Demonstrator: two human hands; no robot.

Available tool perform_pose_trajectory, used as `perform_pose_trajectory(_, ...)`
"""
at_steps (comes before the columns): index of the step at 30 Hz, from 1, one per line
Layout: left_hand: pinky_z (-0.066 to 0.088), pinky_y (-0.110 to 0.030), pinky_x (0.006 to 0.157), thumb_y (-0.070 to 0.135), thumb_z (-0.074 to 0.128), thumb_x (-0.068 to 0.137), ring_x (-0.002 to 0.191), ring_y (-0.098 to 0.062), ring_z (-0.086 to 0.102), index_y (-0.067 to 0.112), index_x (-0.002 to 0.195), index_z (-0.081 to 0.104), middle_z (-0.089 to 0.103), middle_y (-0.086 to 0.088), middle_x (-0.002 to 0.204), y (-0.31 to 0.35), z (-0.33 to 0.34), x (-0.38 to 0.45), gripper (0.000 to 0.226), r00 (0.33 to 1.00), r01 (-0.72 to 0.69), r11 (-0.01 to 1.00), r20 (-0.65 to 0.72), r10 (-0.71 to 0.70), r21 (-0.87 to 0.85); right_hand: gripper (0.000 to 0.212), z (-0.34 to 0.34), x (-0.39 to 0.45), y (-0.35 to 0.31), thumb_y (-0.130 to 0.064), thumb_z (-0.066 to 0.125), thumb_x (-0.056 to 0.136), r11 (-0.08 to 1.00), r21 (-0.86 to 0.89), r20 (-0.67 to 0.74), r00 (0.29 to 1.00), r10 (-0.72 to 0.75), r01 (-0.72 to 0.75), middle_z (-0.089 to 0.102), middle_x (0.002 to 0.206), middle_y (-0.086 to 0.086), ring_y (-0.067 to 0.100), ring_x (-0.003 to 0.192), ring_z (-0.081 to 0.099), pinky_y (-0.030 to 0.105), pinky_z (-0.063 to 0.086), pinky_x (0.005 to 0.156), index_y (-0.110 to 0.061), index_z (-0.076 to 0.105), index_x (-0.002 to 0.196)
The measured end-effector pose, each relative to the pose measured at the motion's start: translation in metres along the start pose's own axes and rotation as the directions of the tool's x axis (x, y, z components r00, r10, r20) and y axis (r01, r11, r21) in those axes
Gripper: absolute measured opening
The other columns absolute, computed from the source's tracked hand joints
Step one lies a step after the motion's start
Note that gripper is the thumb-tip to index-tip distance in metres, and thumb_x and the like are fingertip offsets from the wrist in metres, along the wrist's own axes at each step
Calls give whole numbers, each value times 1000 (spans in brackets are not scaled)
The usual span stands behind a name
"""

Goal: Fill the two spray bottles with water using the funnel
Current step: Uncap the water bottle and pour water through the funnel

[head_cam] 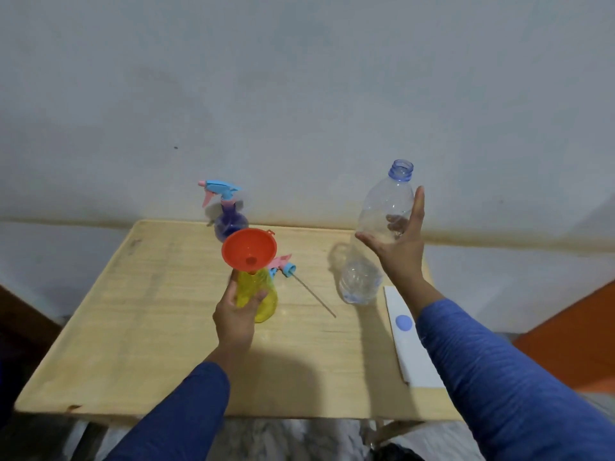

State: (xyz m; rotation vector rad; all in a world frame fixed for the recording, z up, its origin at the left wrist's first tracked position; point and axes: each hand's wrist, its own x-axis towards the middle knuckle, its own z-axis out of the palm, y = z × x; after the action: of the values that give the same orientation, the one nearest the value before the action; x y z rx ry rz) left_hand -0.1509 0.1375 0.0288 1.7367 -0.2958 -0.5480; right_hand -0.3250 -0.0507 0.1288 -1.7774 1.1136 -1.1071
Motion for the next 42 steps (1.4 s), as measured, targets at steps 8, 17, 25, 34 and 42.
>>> perform_pose_trajectory(8, 43, -41, 103, 36, 78, 70, 112, -16, 57, 33, 137, 43, 62, 7, 121, -3, -13, 5, 75, 997, -35, 998, 74, 30, 54, 126, 14, -27, -10, -30, 86, 63, 995, -20, -95, 991, 93, -95, 32, 152, 3, 17, 136, 37, 24, 30, 104, -40, -9, 146)
perform_pose_trajectory(17, 35, -23, 97, 30, 75, 77, 121, -14, 49, 28, 139, 41, 54, 5, 134, 8, -37, 15, 71, 966, -142, 981, 234, 108, 134, 75, 74, -98, -45, -30, 68, 84, 993, -37, -471, 878, 84, -115, 44, 126, 4, 15, 110, 52, 26, 43, 92, -29, 24, 145)
perform_pose_trajectory(25, 34, -18, 86, 25, 74, 77, 115, -20, 55, 27, 134, 48, 61, 0, 125, 15, -53, 31, 62, 930, -240, 956, 323, 176, 171, 64, 136, -130, -64, -24, 79, 74, 999, -50, 66, 998, -11, 14, 51, 134, 3, 12, 112, 57, 11, 44, 86, -26, 52, 132)
perform_pose_trajectory(34, 36, -18, 83, 26, 74, 77, 107, -16, 58, 31, 130, 53, 65, 4, 115, 20, -61, 39, 57, 900, -234, 959, 409, 151, 160, 30, 151, -130, -73, -10, 76, 76, 998, 13, -27, 998, 60, -60, 59, 125, 9, 16, 113, 57, 25, 48, 96, -11, 70, 106)
perform_pose_trajectory(42, 32, -17, 84, 23, 73, 78, 99, -2, 45, 31, 131, 51, 62, 3, 122, 22, -62, 39, 59, 892, -225, 964, 427, 146, 140, 31, 148, -126, -81, -11, 75, 77, 998, 20, -37, 997, 68, -67, 59, 126, 10, 19, 115, 58, 27, 48, 96, -13, 70, 107)
